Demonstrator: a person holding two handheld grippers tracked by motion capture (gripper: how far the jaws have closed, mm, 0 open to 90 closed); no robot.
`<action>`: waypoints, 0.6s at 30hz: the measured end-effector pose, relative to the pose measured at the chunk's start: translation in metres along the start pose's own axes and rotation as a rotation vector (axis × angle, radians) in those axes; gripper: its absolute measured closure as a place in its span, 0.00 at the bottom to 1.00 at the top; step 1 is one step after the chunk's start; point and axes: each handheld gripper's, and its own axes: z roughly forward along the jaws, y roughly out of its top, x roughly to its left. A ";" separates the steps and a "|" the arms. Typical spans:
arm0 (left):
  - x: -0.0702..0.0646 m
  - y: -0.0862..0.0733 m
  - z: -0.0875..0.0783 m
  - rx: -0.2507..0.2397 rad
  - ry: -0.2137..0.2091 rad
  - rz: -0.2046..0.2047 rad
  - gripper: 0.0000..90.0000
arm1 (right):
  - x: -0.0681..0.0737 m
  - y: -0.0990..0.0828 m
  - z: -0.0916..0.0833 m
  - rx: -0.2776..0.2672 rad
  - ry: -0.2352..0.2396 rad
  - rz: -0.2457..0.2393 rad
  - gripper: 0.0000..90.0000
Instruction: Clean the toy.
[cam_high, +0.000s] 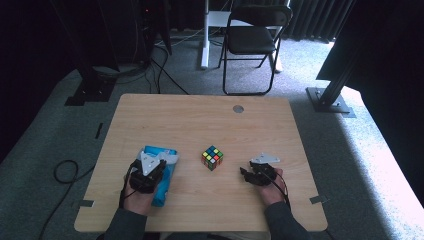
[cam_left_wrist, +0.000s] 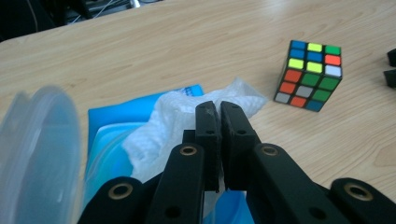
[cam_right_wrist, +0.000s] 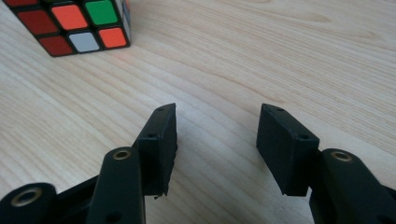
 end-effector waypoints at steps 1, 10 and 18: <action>-0.001 0.002 0.000 -0.003 -0.002 0.002 0.96 | 0.000 0.000 0.000 -0.002 -0.001 0.001 0.53; -0.008 0.015 0.005 -0.026 -0.023 0.015 0.96 | 0.000 0.000 0.001 0.002 -0.026 0.017 0.47; -0.018 0.025 0.010 -0.042 -0.038 0.035 0.96 | 0.000 0.000 0.001 0.007 -0.046 0.035 0.41</action>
